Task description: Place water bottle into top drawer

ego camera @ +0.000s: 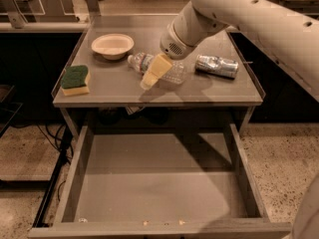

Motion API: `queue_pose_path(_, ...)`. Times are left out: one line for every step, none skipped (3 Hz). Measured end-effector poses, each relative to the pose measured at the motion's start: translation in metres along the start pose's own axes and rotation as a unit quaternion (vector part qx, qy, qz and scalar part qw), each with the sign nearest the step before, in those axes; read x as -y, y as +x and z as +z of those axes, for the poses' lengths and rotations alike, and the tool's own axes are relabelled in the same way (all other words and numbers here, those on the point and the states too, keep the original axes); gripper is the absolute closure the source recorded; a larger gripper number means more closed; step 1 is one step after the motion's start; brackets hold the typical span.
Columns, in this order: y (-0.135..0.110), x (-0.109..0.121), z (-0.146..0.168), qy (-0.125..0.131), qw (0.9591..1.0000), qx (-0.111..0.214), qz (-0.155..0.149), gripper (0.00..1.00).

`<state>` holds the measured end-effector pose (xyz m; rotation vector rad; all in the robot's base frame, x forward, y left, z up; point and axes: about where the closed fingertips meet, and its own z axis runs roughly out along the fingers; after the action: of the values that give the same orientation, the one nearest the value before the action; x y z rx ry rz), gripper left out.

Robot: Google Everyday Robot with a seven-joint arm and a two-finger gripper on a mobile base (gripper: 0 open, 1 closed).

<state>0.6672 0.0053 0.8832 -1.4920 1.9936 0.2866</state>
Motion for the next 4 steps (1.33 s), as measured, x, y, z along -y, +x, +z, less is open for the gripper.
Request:
queue_pose_path(0.008,-0.001,0.012,0.016,0.9998,-0.008,0.002,0.0)
queue_pose_path(0.017,0.004,0.015,0.043,0.999,-0.01,-0.007,0.0)
queue_pose_path(0.024,0.02,0.013,0.075,0.997,-0.01,-0.018,0.0)
queue_pose_path(0.024,0.023,0.013,0.081,0.9965,-0.009,-0.021,0.0)
